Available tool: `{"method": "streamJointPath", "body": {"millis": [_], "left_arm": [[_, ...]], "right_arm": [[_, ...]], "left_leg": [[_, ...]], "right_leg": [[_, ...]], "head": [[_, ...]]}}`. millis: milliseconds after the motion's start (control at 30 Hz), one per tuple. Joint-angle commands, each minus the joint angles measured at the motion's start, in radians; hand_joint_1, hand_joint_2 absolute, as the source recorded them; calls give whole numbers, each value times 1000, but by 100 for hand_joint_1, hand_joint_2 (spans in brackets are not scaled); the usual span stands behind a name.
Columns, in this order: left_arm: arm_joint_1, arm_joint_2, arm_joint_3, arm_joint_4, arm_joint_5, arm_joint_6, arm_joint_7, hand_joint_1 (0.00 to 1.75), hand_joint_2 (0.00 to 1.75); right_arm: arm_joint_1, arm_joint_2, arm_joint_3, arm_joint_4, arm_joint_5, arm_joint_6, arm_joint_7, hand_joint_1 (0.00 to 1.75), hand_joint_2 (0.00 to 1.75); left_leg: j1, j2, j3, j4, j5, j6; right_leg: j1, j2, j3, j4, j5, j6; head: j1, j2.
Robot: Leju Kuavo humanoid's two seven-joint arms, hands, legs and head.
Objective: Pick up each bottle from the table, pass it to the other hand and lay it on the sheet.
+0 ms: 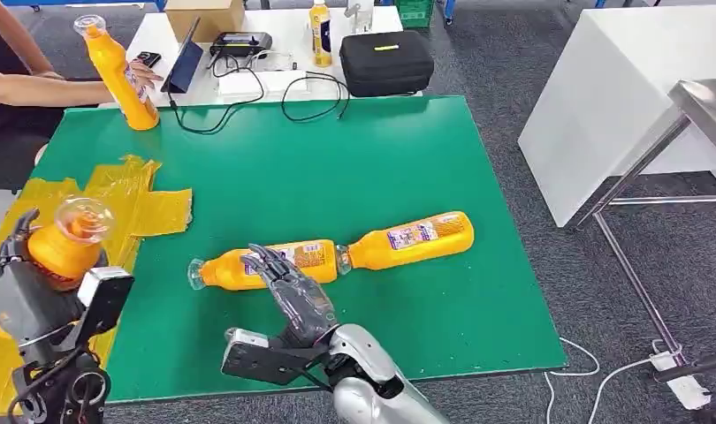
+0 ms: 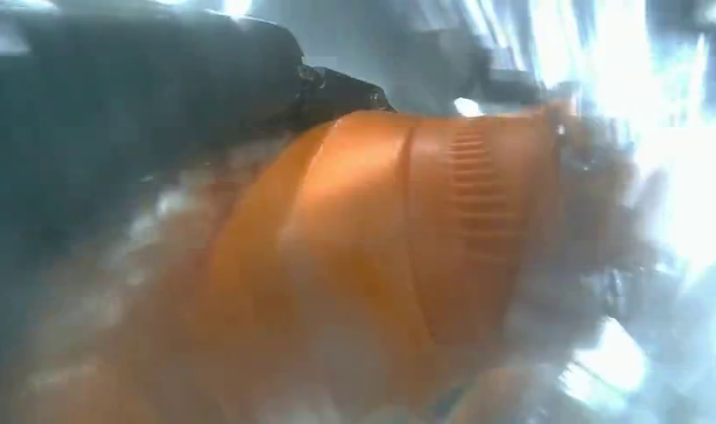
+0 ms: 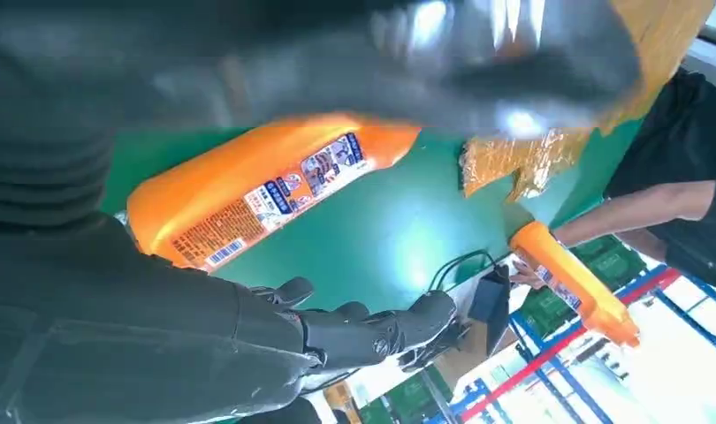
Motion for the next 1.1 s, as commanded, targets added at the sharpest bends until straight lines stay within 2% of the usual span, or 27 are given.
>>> {"method": "streamJointPath", "body": {"millis": [33,267,600,667,833,1000,1033,1067,1100], "left_arm": [[-86,9,80,188,-134,6,13,175,175],[-179,98,43,508,-241,6,159,175,175],[-185,106,44,517,-234,6,155,175,175],[-198,124,41,574,-232,6,187,175,175],[-236,207,41,716,-263,6,244,175,175],[-281,280,79,825,-244,6,250,175,175],[-285,291,78,833,-264,6,265,14,175],[-269,294,78,784,-319,6,308,0,175],[-250,307,70,746,-402,6,463,0,0]], "right_arm": [[-62,-46,29,41,-23,5,-6,0,0],[-71,-58,52,47,-40,12,-10,0,0],[-72,-59,52,46,-40,13,-11,0,0],[-71,-62,57,43,-42,17,-11,0,0],[-77,-76,67,40,-46,26,-13,0,0],[-86,-77,77,48,-56,36,-22,0,0],[-86,-77,79,49,-58,38,-23,0,0],[-87,-77,81,49,-60,38,-24,0,0],[-92,-75,86,57,-65,39,-24,0,0]], "left_leg": [[1,0,2,-2,1,-2],[1,-2,6,-5,2,-2],[1,0,1,-1,0,-1],[2,0,3,-2,0,-2],[2,1,3,-2,1,-2],[2,1,2,-2,0,-2],[2,2,1,-1,0,-2],[2,1,1,-1,0,-1],[4,2,2,-1,0,-2]], "right_leg": [[1,-1,3,-2,0,-1],[1,-4,6,-4,0,-2],[1,-1,2,-1,0,0],[2,-2,4,-2,0,-1],[2,-1,3,-2,0,-1],[2,-1,3,-2,0,-2],[2,0,1,-1,0,-1],[2,-1,1,-1,0,-1],[3,0,2,-1,0,-2]], "head": [[0,0],[0,0],[0,0],[0,0],[0,0],[0,0],[0,0],[0,0],[0,0]]}}
